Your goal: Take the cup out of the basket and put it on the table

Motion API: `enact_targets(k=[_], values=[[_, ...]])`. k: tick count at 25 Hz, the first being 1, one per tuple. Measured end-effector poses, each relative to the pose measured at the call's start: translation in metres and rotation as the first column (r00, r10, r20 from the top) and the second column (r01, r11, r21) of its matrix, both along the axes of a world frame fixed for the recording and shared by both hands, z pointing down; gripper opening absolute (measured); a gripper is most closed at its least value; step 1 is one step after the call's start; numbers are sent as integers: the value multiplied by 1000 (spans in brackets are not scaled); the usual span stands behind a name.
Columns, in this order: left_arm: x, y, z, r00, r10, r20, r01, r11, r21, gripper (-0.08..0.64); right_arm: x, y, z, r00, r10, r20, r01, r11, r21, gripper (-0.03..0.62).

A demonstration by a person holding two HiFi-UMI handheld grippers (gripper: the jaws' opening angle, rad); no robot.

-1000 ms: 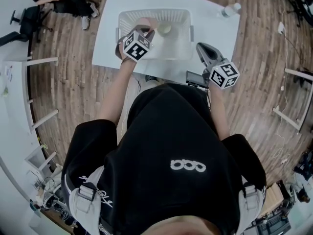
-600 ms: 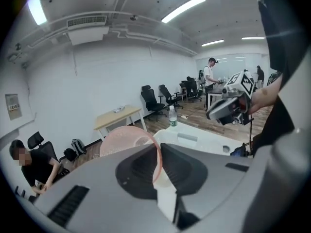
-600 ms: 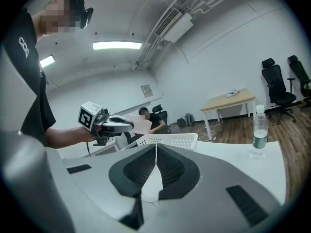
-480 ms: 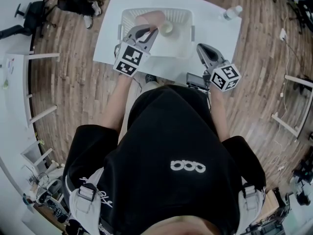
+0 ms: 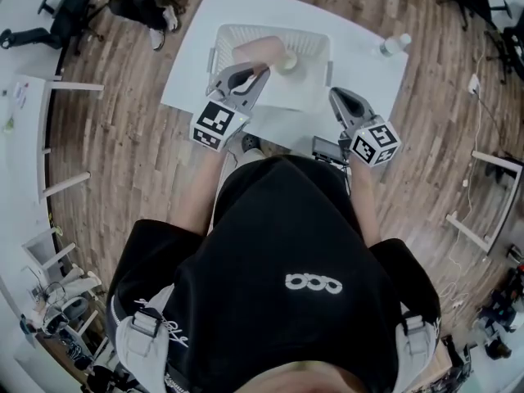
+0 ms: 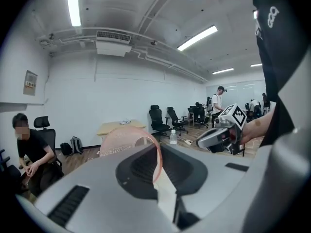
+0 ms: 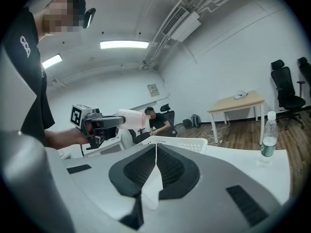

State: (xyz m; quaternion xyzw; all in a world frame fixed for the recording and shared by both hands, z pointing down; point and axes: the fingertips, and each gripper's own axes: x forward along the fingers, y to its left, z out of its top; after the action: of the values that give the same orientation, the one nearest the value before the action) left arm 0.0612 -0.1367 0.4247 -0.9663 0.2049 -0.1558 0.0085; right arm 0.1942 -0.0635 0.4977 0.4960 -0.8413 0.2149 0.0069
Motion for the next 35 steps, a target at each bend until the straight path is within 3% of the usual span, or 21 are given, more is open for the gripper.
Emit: enact_targets(k=[11,19,28,35], values=[[-11,-5,-5,996,-50,-75,47,998,-40,26,-7,-8,-5,998,-51,-32,51,999,-2,26],[-41,-4,-7,987,-113,-112,107,992,-65,26,-28,-12,-5,994,-102,-39,102,995,-5,26],[-108,-6,-5,960,-253,-116,246,966,-77,26,-76,-26,-3,975,-218,-49,218,976,-17,26],[-182,-6,0,917,-380,-120,372,924,-86,26,-142,-45,-5,937,-346,-58,345,938,-14,26]])
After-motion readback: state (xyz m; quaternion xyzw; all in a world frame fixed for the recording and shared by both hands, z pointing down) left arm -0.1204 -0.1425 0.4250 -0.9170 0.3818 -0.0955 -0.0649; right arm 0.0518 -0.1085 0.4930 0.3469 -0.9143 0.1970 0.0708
